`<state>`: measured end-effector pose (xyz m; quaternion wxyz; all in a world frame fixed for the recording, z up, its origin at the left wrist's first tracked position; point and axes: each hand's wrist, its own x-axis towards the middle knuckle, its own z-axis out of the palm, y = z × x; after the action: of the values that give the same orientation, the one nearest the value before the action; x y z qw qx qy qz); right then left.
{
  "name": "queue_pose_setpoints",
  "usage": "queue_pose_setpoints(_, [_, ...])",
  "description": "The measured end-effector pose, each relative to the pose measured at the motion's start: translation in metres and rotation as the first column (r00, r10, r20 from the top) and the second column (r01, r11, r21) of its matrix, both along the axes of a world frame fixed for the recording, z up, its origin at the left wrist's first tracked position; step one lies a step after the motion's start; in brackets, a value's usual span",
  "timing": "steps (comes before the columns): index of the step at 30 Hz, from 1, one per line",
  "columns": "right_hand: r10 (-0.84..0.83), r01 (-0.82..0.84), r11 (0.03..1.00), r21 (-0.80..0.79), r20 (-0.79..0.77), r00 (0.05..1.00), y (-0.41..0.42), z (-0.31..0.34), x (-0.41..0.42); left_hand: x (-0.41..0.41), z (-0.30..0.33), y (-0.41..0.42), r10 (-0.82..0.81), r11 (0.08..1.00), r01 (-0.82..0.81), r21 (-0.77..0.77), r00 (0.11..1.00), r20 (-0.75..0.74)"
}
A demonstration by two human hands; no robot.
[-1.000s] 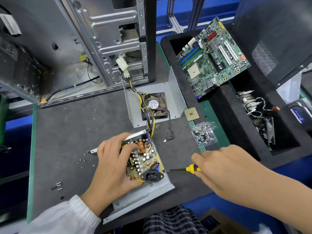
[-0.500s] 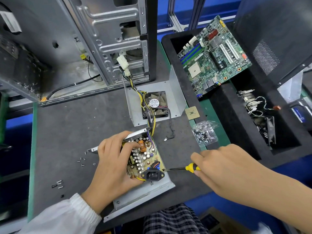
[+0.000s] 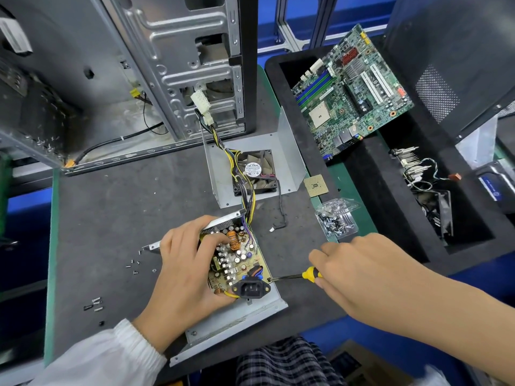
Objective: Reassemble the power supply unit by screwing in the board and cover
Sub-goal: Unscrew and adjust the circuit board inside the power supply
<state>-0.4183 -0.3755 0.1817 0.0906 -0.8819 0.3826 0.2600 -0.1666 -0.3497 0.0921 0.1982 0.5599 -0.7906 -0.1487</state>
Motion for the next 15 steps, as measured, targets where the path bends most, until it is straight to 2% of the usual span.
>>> queue_pose_setpoints(15, [0.137,-0.133,0.988,-0.075,0.046,0.990,-0.031,0.014,0.033,0.000,0.000,0.000,-0.003,1.000,0.003,0.002,1.000,-0.005])
